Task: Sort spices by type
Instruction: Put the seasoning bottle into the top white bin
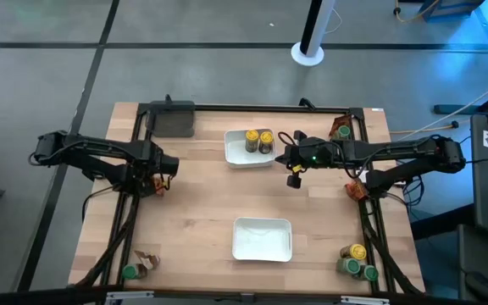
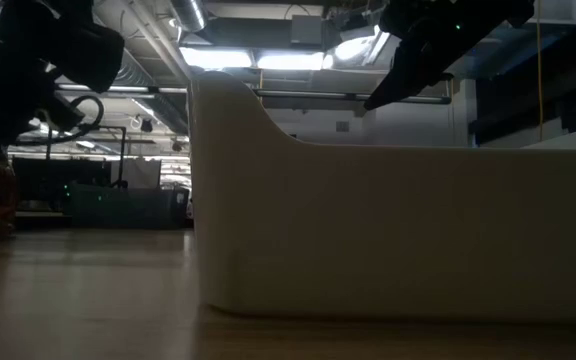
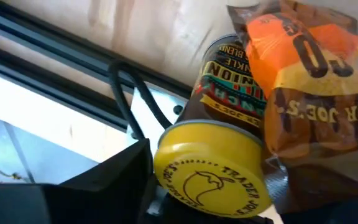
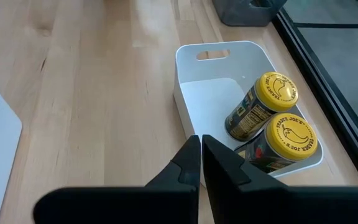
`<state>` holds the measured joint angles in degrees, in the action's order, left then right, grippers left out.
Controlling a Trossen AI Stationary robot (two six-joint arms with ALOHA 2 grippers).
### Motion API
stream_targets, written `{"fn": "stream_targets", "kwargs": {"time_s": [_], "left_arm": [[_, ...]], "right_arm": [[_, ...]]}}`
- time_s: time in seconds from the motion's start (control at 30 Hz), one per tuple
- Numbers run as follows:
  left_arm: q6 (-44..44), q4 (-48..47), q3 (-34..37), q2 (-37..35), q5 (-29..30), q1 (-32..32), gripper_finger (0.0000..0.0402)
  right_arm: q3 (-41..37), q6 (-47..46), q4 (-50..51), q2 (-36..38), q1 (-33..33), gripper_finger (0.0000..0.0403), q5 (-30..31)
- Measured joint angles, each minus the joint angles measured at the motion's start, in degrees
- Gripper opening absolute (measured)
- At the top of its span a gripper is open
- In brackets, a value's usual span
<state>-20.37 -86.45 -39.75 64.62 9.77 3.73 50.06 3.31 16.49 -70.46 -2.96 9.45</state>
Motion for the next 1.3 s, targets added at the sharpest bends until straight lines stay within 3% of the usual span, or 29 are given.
{"fn": "stream_targets", "kwargs": {"time_s": [0.3,0.63,0.97,1.3], "left_arm": [[0.1,1.6,-1.0,0.0,2.5,0.0,0.0218],[0.9,2.9,-1.9,0.0,4.4,0.0,0.0215],[0.1,-1.5,-10.7,0.0,10.7,0.1,0.0215],[1.0,1.9,-21.7,1.1,13.5,0.1,0.0215]], "right_arm": [[0.0,0.2,0.0,0.0,0.0,0.0019,0.0],[0.0,0.2,0.0,0.0,0.0,0.0019,0.0],[0.0,0.2,-0.1,0.0,-0.1,0.0019,0.0],[0.0,0.2,-0.1,0.0,-0.1,0.0019,0.0]]}}
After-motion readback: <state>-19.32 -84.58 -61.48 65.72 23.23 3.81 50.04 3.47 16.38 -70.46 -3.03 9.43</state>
